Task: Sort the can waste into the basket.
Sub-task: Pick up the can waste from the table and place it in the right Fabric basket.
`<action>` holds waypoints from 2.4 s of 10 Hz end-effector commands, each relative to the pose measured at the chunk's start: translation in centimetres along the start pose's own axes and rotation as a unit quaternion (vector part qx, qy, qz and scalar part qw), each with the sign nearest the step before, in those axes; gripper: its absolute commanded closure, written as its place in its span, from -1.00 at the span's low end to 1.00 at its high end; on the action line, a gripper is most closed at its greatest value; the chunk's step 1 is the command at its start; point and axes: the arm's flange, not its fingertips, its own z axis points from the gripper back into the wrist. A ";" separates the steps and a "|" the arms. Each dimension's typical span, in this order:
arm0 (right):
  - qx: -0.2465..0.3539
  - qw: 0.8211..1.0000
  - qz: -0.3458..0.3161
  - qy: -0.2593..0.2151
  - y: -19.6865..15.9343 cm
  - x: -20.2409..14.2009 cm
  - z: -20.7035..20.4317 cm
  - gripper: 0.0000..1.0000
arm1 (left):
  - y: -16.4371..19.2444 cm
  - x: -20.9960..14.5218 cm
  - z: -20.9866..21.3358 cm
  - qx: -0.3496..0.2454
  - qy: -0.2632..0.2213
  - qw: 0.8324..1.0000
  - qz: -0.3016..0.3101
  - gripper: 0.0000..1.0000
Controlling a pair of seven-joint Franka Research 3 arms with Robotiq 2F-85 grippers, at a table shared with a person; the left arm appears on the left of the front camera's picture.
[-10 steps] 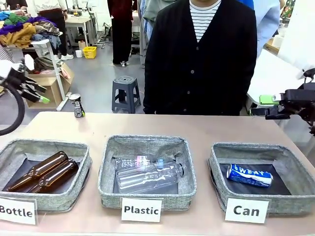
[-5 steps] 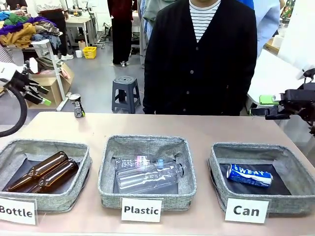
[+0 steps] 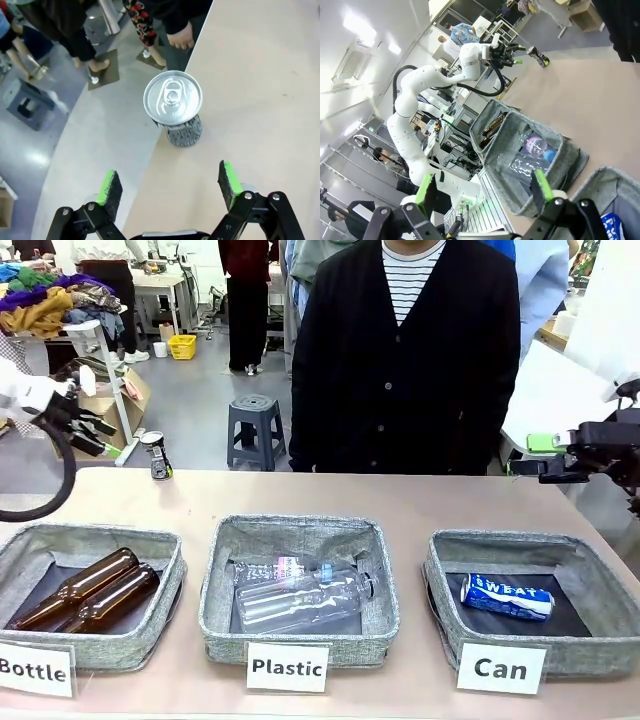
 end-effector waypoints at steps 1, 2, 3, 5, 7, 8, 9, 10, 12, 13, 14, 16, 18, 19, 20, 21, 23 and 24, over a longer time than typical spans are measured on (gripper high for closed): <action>0.001 1.000 -0.005 0.005 0.3 -0.2 0.3 -1.00 | 1.8 0.0 -1.9 0.003 -0.023 1.000 -0.015 -1.00; 0.001 1.000 -0.005 0.005 0.3 -0.2 0.3 -1.00 | 2.1 0.1 -3.0 0.005 -0.037 0.999 -0.018 -1.00; 0.001 1.000 -0.005 0.005 0.3 -0.2 0.3 -1.00 | 2.3 0.2 -4.3 -0.012 -0.044 0.999 -0.019 -1.00; 0.001 1.000 -0.005 0.005 0.3 -0.2 0.3 -1.00 | 3.2 -0.1 -6.1 -0.019 -0.052 0.998 -0.002 -1.00; 0.001 1.000 -0.005 0.005 0.3 -0.2 0.3 -1.00 | 4.0 -0.6 -7.0 -0.037 -0.071 0.997 0.004 -1.00; 0.001 1.000 -0.005 0.005 0.3 -0.2 0.3 -1.00 | 4.1 -0.7 -7.4 -0.042 -0.093 0.995 -0.003 -1.00; 0.001 1.000 -0.005 0.005 0.3 -0.2 0.3 -1.00 | 4.3 -0.6 -7.8 -0.050 -0.102 0.994 -0.001 -1.00; 0.001 1.000 -0.005 0.005 0.3 -0.2 0.3 -1.00 | 4.4 -0.5 -8.4 -0.060 -0.112 0.992 -0.004 -1.00; 0.001 1.000 -0.005 0.005 0.3 -0.2 0.3 -1.00 | 4.6 0.0 -9.5 -0.088 -0.136 0.987 -0.014 -1.00; 0.001 1.000 -0.005 0.005 0.3 -0.2 0.3 -1.00 | 4.7 0.3 -9.9 -0.104 -0.147 0.983 -0.023 -1.00; 0.001 1.000 -0.005 0.005 0.3 -0.2 0.3 -1.00 | 4.8 0.6 -10.1 -0.103 -0.146 0.984 -0.026 -1.00; 0.001 1.000 -0.005 0.005 0.3 -0.2 0.3 -1.00 | 4.9 0.9 -10.2 -0.105 -0.153 0.982 -0.030 0.17; 0.001 1.000 -0.005 0.005 0.3 -0.2 0.3 -1.00 | 4.8 0.9 -10.2 -0.112 -0.147 0.982 -0.031 1.00; 0.001 1.000 -0.005 0.005 0.3 -0.2 0.3 -1.00 | 4.8 0.9 -10.2 -0.119 -0.152 0.981 -0.034 1.00; 0.001 1.000 -0.005 0.005 0.3 -0.2 0.3 -1.00 | 4.8 1.0 -10.2 -0.120 -0.151 0.981 -0.036 1.00; 0.001 1.000 -0.005 0.005 0.3 -0.2 0.3 -1.00 | 4.6 1.1 -10.0 -0.131 -0.158 0.978 -0.045 0.65; 0.001 1.000 -0.005 0.005 0.3 -0.2 0.3 -1.00 | 2.7 2.4 -8.5 -0.152 -0.162 0.972 -0.074 1.00; 0.001 1.000 -0.005 0.005 0.3 -0.2 0.3 -1.00 | 1.3 3.7 -6.6 -0.149 -0.150 0.974 -0.087 1.00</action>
